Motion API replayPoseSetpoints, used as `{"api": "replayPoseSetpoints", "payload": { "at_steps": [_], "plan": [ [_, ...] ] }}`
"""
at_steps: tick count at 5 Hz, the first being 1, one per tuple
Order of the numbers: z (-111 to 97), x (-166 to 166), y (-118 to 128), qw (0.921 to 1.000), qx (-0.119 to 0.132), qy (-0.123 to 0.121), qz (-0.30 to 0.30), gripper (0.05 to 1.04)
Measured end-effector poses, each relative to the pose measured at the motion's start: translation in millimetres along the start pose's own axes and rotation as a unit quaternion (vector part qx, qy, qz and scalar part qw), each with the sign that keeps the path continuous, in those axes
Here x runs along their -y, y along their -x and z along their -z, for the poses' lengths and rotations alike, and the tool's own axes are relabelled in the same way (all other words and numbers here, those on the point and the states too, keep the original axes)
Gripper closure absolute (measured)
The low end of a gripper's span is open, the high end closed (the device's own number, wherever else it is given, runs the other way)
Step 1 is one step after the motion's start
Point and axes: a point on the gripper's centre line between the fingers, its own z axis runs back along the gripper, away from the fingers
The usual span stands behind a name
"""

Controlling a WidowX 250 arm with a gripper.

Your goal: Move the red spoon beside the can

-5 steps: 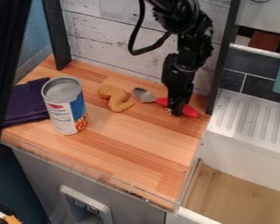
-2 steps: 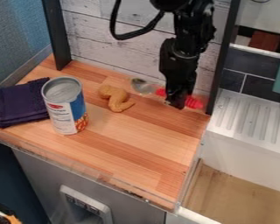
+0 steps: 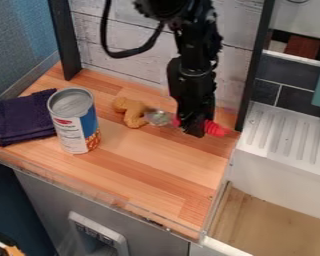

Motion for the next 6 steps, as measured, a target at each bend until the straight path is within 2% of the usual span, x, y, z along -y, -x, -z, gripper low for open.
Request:
{"api": "replayPoseSetpoints", "payload": {
  "at_steps": [1,2,3,4,6],
  "plan": [
    [6,-4,3,0.9977,-0.066,-0.012,-0.010,0.673],
    [12,-4,3,0.9962,-0.084,-0.022,-0.008,0.673],
    [13,-1,-11,0.9971,-0.073,-0.015,-0.016,0.673],
    [10,0,-23,0.9980,-0.053,-0.019,-0.030,0.673],
    [7,-2,-60,0.9952,-0.040,-0.011,-0.089,0.673]
  ]
}}
